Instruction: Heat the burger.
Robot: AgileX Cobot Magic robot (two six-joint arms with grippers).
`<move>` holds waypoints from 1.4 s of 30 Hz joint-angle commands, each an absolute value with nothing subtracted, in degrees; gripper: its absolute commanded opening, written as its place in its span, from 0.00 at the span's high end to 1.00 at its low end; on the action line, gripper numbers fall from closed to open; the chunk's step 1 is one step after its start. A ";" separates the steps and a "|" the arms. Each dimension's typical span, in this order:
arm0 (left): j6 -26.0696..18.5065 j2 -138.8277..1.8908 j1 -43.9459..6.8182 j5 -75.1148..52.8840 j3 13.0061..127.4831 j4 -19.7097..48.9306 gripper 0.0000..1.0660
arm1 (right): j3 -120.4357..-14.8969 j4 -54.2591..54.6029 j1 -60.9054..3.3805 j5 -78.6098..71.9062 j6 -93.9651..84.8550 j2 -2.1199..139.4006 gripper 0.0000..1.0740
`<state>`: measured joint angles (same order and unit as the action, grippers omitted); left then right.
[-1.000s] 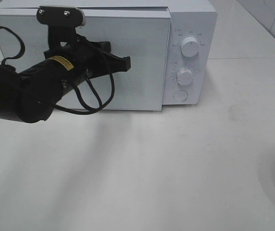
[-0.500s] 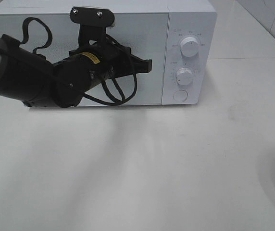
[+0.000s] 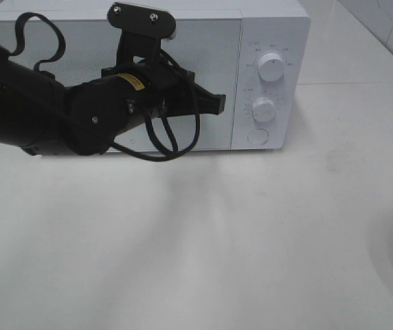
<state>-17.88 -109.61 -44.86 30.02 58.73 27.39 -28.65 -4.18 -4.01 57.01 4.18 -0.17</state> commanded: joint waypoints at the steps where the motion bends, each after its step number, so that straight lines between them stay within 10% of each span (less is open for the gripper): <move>1: -18.91 -105.42 -46.35 24.81 54.89 28.65 1.00 | -28.53 -4.07 -3.84 57.18 3.27 -1.89 0.29; 8: -18.91 -101.76 -45.03 5.84 53.92 28.65 0.96 | -28.53 -4.07 -3.84 57.18 3.27 -1.89 0.29; 11: -18.91 -100.38 -43.60 -3.50 53.92 28.65 0.76 | -28.53 -4.07 -3.84 57.18 3.27 -1.89 0.29; 14: -16.21 -99.75 -40.57 -14.67 53.92 28.65 0.30 | -28.53 -4.07 -3.84 57.18 3.27 -1.89 0.29; 17: -14.90 -99.12 -37.53 -24.24 54.14 28.48 0.04 | -28.53 -4.07 -3.84 57.18 3.27 -1.89 0.29; 32: -15.01 -88.29 -22.12 -56.84 54.14 23.61 0.05 | -28.53 -4.07 -3.84 57.18 3.27 -1.89 0.29; 42: -7.22 -78.55 -10.43 -63.14 51.34 14.15 0.05 | -28.53 -4.07 -3.84 57.18 3.27 -1.89 0.29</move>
<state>-9.34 -80.84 -12.95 -62.45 53.29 15.47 -28.65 -4.18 -4.01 57.07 4.18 -0.17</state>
